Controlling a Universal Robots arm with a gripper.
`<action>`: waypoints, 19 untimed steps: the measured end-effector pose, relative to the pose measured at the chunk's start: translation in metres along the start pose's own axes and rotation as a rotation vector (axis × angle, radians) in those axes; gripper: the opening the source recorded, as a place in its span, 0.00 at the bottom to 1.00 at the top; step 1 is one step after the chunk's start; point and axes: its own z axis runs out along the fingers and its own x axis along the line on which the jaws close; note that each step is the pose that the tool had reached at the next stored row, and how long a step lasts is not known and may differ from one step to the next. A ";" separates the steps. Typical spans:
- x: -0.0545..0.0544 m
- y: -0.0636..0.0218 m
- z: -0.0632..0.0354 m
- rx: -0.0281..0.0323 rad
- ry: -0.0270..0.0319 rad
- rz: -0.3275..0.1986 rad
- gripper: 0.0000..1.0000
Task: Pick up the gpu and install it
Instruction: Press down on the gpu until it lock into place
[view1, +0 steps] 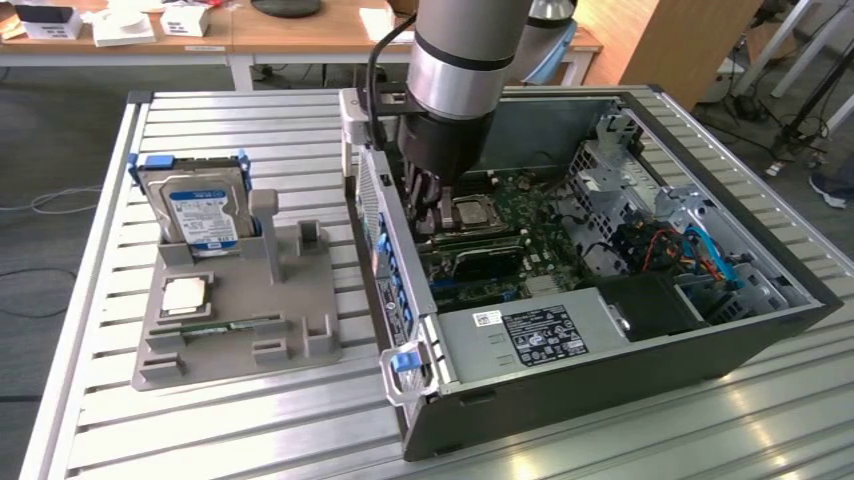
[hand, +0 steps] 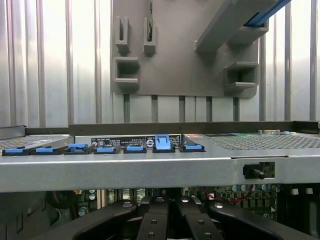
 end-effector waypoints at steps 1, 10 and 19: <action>0.000 0.0000 0.0000 -0.0001 0.0002 0.000 0.11; 0.000 0.0004 0.0003 -0.0001 -0.0007 0.000 0.11; 0.000 0.0010 0.0016 0.0000 -0.0009 0.000 0.11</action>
